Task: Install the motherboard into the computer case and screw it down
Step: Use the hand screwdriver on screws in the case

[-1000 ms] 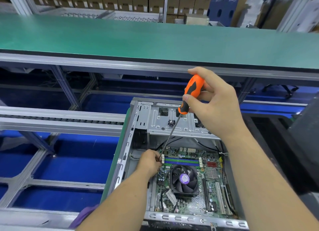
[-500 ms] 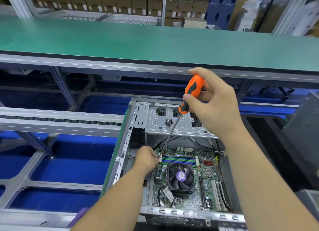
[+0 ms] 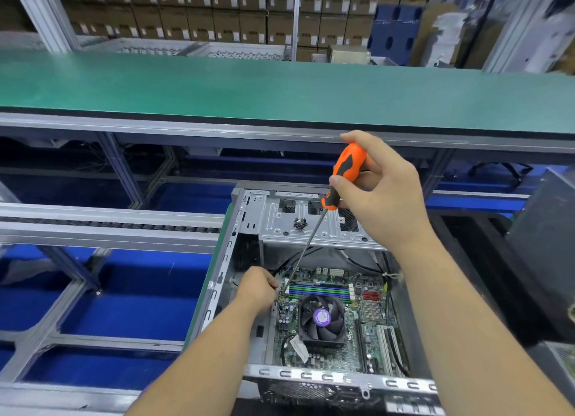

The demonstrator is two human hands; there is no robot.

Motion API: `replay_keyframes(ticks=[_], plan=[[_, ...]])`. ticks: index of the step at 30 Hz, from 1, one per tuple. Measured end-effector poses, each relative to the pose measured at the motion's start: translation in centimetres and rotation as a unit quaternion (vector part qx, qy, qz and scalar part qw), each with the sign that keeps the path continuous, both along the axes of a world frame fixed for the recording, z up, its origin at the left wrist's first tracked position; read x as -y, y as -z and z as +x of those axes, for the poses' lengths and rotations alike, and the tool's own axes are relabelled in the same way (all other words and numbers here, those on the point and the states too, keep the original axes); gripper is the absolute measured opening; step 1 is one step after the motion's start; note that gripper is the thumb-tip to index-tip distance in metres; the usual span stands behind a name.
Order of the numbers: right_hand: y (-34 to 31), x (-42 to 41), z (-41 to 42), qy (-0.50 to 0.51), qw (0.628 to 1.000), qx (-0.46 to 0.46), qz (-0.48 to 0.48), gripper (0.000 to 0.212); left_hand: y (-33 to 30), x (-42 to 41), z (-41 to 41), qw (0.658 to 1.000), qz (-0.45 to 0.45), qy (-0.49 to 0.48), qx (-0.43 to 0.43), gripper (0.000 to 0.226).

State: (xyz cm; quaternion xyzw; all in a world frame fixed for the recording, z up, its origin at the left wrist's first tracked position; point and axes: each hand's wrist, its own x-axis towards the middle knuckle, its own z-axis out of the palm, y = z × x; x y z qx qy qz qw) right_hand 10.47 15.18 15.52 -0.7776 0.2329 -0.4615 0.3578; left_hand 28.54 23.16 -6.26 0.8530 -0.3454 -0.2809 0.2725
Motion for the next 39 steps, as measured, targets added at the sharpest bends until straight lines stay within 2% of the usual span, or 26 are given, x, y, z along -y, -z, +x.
replay_keyframes(ticks=[13,21,39], plan=[[-0.42,-0.24,0.52,-0.007,1.0,0.023,0.0,0.045,0.66,0.45,0.03,1.0,-0.013,0.02,0.003,0.008],[0.05,-0.4,0.9,0.003,1.0,0.01,-0.002,0.047,0.87,0.8,-0.01,0.999,-0.023,0.038,-0.007,0.014],[-0.11,-0.82,0.9,-0.015,1.0,0.002,-0.02,0.049,0.57,0.64,-0.27,0.999,-0.02,0.042,-0.001,0.007]])
